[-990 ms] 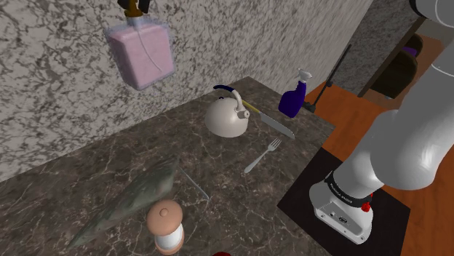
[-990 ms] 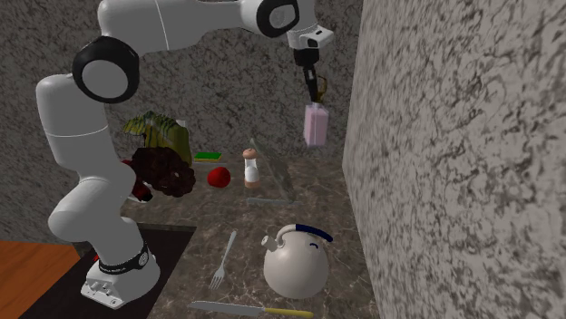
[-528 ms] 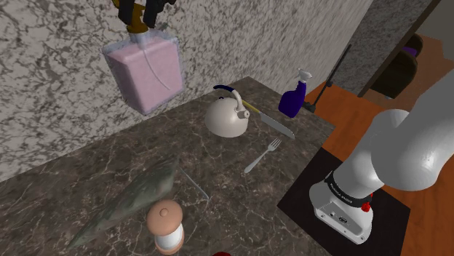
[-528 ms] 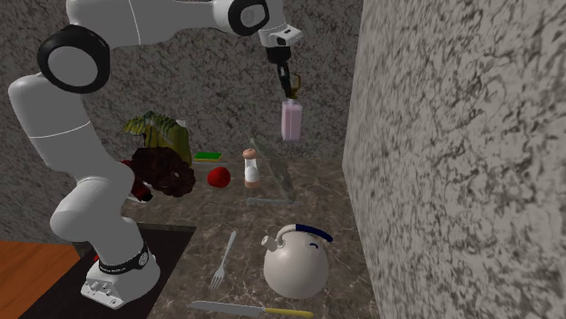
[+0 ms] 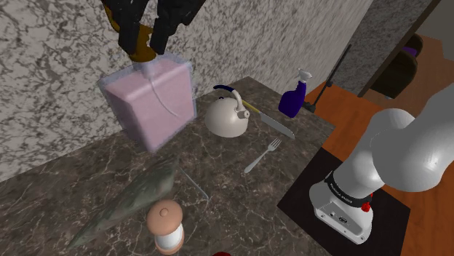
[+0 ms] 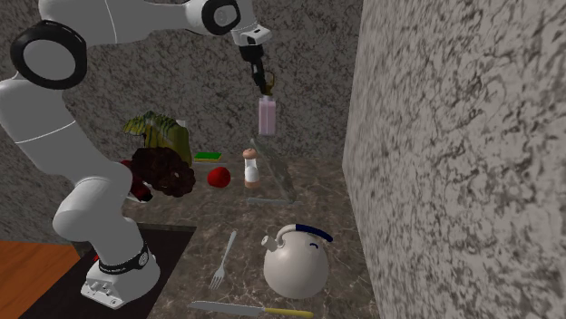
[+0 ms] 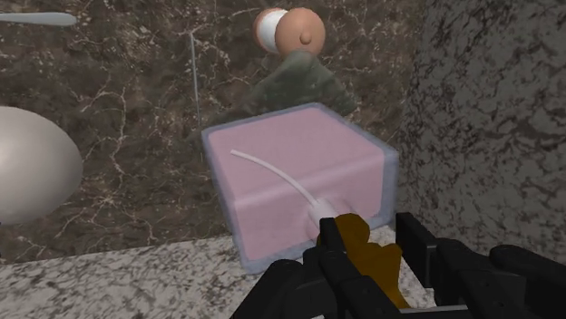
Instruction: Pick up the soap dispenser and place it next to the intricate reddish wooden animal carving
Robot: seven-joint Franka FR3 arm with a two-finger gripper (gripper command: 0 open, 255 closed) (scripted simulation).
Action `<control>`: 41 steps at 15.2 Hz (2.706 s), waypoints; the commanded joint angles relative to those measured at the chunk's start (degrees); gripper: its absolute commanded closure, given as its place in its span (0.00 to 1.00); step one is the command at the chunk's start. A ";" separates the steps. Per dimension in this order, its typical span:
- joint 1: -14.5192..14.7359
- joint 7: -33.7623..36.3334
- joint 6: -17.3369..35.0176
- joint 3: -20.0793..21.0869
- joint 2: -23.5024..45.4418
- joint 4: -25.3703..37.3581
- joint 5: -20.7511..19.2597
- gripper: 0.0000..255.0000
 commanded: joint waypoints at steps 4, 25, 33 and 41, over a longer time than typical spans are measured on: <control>2.19 5.68 -0.28 3.46 -3.35 -2.12 0.49 1.00; 5.73 37.20 -4.87 29.74 -0.13 6.58 -7.21 1.00; 5.48 43.25 -2.28 35.63 2.49 5.19 -10.64 1.00; 6.54 42.80 4.04 34.24 0.31 -2.27 -8.70 1.00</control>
